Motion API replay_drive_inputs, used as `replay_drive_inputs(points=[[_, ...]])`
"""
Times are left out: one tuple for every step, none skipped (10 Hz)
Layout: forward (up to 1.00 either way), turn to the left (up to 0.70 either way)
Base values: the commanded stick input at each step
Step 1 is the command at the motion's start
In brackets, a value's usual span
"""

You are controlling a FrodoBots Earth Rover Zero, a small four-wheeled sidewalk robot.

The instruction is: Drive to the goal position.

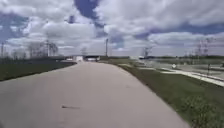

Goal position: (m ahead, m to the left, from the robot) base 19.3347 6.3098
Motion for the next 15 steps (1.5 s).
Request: replay_drive_inputs(points=[[1.0,0.0],[1.0,0.0],[1.0,0.0],[1.0,0.0],[1.0,0.0],[1.0,0.0],[1.0,0.0],[1.0,0.0],[1.0,0.0],[1.0,0.0],[1.0,0.0],[1.0,0.0],[1.0,0.0],[1.0,0.0],[1.0,0.0]])
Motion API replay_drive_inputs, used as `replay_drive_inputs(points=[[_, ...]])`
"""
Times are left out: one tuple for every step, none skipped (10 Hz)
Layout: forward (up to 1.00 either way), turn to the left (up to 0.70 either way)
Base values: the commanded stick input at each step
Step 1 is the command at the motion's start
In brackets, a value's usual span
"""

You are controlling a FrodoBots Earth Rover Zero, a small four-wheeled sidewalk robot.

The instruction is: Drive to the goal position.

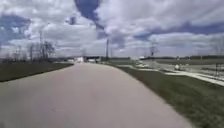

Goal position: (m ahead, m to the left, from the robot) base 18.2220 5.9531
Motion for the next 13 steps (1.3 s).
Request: replay_drive_inputs(points=[[1.0,0.0],[1.0,0.0],[1.0,0.0],[1.0,0.0],[1.0,0.0],[1.0,0.0],[1.0,0.0],[1.0,0.0],[1.0,0.0],[1.0,0.0],[1.0,0.0],[1.0,0.0],[1.0,0.0]])
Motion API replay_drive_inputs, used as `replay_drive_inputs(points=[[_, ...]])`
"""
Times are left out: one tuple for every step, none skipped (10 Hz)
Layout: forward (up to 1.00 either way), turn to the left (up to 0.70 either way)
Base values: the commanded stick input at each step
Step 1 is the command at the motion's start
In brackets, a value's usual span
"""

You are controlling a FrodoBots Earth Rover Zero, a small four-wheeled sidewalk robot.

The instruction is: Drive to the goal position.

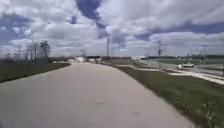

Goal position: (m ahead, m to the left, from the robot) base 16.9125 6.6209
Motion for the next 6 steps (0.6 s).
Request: replay_drive_inputs(points=[[1.0,0.0],[1.0,0.0],[1.0,0.0],[1.0,0.0],[1.0,0.0],[1.0,0.0]])
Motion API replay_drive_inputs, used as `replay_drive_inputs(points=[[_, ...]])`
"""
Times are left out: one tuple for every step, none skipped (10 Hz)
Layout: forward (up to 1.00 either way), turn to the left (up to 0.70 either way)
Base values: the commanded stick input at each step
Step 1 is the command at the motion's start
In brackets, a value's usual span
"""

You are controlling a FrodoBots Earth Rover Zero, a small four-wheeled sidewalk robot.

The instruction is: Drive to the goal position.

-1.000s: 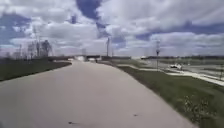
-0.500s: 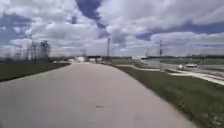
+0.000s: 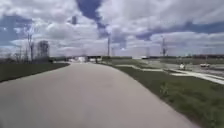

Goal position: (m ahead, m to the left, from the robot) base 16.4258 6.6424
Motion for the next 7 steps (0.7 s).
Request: replay_drive_inputs(points=[[1.0,0.0],[1.0,0.0],[1.0,0.0],[1.0,0.0],[1.0,0.0],[1.0,0.0],[1.0,0.0]])
